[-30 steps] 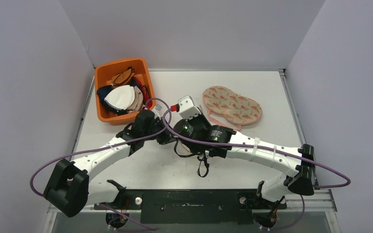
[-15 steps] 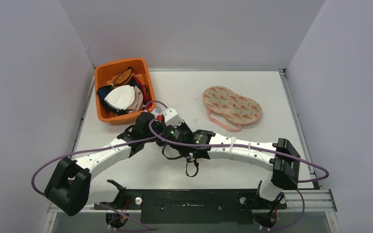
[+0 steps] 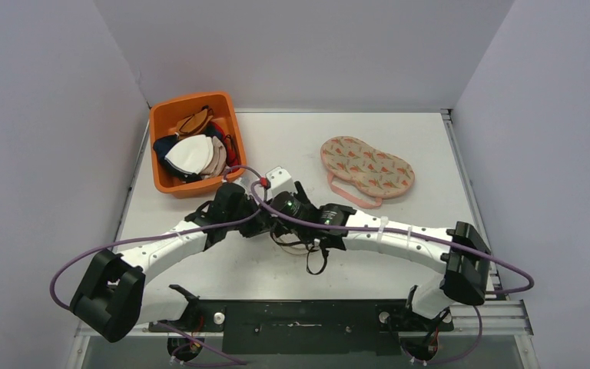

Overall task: Unzip the laundry bag and remove the bra
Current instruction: Close the laundry bag at the center of the board.

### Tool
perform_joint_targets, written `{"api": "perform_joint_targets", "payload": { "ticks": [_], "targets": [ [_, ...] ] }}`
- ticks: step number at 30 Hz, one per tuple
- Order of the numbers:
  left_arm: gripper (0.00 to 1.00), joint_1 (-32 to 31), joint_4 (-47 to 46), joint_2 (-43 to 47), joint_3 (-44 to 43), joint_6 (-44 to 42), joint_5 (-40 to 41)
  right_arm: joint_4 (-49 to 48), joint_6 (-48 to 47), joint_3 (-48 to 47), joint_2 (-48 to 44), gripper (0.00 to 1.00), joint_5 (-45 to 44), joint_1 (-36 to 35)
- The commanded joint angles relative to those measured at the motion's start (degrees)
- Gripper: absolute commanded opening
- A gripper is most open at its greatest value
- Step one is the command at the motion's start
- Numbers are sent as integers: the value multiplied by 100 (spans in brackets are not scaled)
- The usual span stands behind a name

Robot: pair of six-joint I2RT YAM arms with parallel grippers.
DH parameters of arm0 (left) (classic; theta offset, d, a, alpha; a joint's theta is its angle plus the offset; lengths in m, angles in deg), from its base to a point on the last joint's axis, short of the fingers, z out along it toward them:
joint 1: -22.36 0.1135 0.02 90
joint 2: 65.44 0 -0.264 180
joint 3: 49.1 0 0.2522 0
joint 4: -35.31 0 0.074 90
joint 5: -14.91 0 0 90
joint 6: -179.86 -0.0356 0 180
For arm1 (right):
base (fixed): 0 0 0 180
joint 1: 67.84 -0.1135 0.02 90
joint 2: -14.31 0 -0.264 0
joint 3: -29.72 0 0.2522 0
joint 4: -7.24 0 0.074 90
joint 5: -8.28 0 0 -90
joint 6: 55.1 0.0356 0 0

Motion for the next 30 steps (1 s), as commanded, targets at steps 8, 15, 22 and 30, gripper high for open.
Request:
{"api": "perform_joint_targets", "payload": {
  "ticks": [8, 15, 22, 30],
  "targets": [
    [5, 97, 964, 611, -70, -441, 793, -1110, 334, 1419, -1667, 62, 1017, 1037],
    [20, 125, 1666, 1265, -77, -437, 1221, -1621, 445, 2185, -2076, 62, 1161, 1289],
    [52, 125, 1789, 1913, -8, -268, 1192, -1947, 455, 2560, -2212, 63, 1444, 1529],
    [93, 116, -49, 2218, 1067, -98, 469, -2375, 483, 3094, -2508, 65, 1877, 1742]
  ]
}}
